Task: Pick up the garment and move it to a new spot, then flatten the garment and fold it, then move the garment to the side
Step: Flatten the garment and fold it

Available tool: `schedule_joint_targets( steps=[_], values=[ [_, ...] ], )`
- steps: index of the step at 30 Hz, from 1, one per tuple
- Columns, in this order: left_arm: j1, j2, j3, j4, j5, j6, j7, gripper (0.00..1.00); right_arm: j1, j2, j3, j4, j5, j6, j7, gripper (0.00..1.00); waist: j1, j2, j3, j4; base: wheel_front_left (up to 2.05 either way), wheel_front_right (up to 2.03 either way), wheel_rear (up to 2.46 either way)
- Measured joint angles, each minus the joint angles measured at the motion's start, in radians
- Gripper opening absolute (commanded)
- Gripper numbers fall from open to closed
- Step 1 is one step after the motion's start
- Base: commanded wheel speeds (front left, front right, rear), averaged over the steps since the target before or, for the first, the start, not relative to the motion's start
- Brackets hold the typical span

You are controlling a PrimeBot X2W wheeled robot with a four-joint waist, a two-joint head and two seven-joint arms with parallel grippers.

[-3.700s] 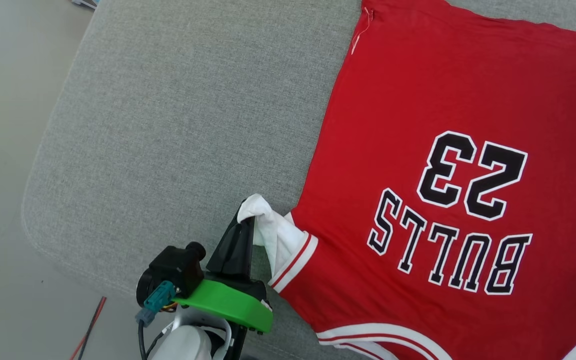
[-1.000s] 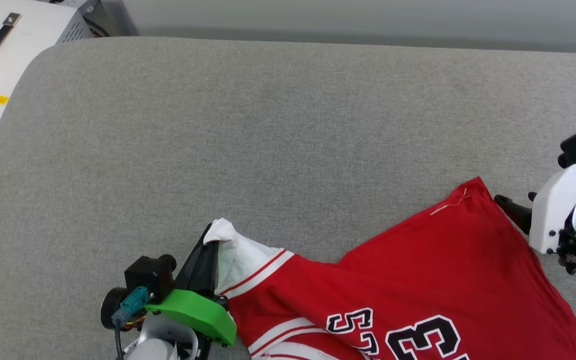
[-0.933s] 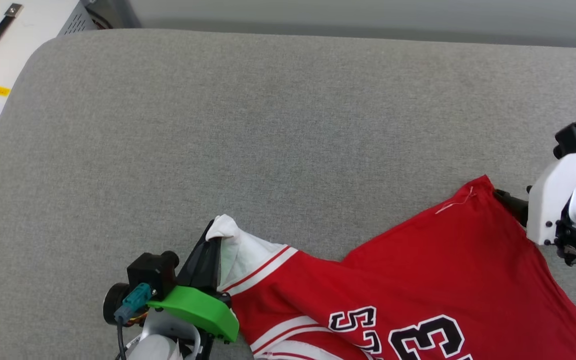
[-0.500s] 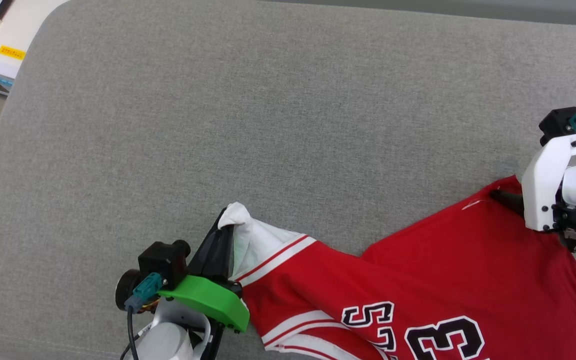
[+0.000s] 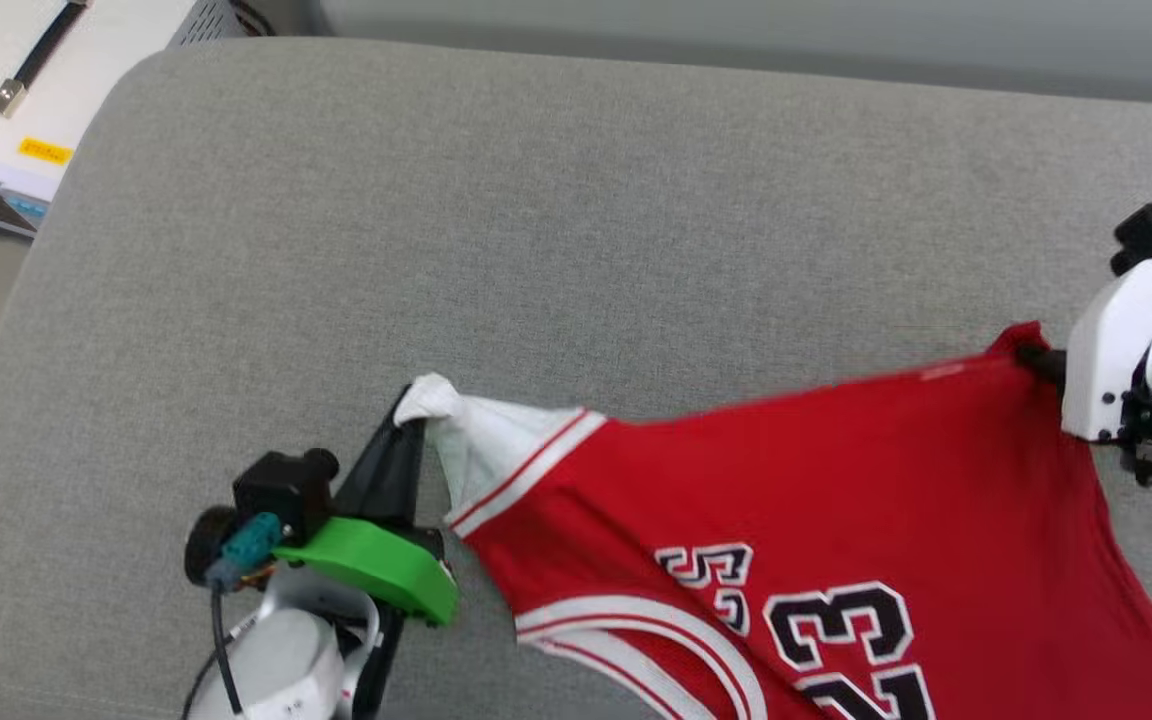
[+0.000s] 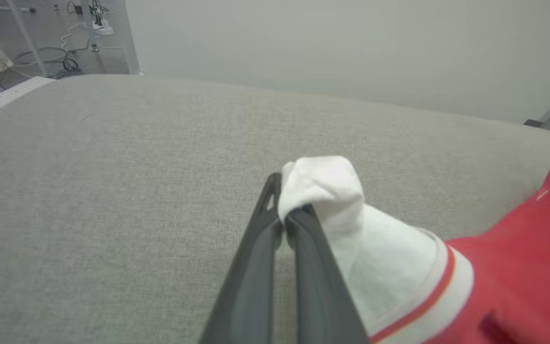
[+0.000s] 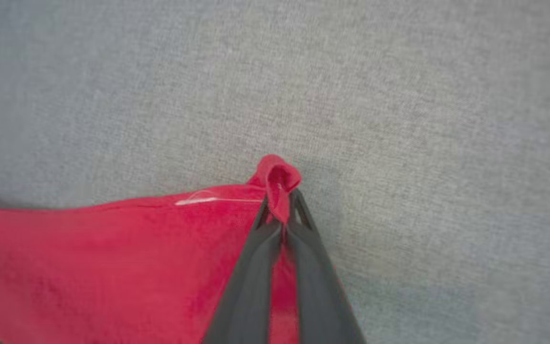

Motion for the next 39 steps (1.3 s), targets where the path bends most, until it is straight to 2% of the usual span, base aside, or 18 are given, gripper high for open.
schedule_joint_targets(
  steps=[7,8,14,15,20,21,25,31,39],
  values=[
    [-0.166,0.067,0.04,0.014,-0.018,-0.057,0.037,0.0,-0.068,0.006,-0.074,0.002,-0.035,0.001,-0.111,0.0,0.0,0.0,-0.058,-0.034,0.0,0.0,0.0],
    [-0.27,0.091,0.049,0.04,-0.018,-0.079,0.062,0.0,-0.107,0.02,-0.091,0.011,-0.059,0.001,-0.137,0.0,0.0,0.0,-0.069,-0.06,0.0,0.0,0.0],
    [-0.516,0.119,0.064,0.181,-0.025,-0.124,0.091,0.0,-0.227,0.058,-0.132,0.044,-0.142,0.001,-0.206,0.0,0.0,0.0,-0.068,-0.107,0.0,0.0,0.0],
    [-0.667,0.125,0.07,0.266,-0.025,-0.139,0.106,0.0,-0.313,0.079,-0.163,0.057,-0.184,0.001,-0.247,0.0,0.0,0.0,-0.05,-0.121,0.0,0.0,0.0],
    [-0.944,0.136,0.087,0.403,-0.038,-0.153,0.107,0.0,-0.515,0.102,-0.2,0.084,-0.286,0.002,-0.323,0.0,0.0001,0.0,0.01,-0.136,0.0,0.0,0.0],
    [-1.08,0.138,0.084,0.481,-0.031,-0.158,0.092,0.0,-0.622,0.112,-0.218,0.1,-0.329,0.002,-0.37,0.0,0.0001,0.0,0.051,-0.142,0.0,0.0,0.0],
    [-1.239,0.152,0.085,0.576,-0.009,-0.157,0.059,0.0,-0.758,0.138,-0.228,0.132,-0.382,0.002,-0.42,0.0,0.0001,0.0,0.109,-0.152,0.0,0.0,0.0],
    [-1.409,0.161,0.078,0.707,0.021,-0.157,0.026,0.0,-0.912,0.174,-0.221,0.213,-0.442,0.002,-0.506,0.0,0.0,0.0,0.206,-0.172,0.0,0.0,0.0],
    [-1.429,0.124,0.083,0.83,-0.013,-0.159,-0.012,0.0,-0.961,0.209,-0.198,0.36,-0.443,0.002,-0.59,0.0,0.0001,0.0,0.299,-0.176,0.0,0.0,0.0]
  ],
)
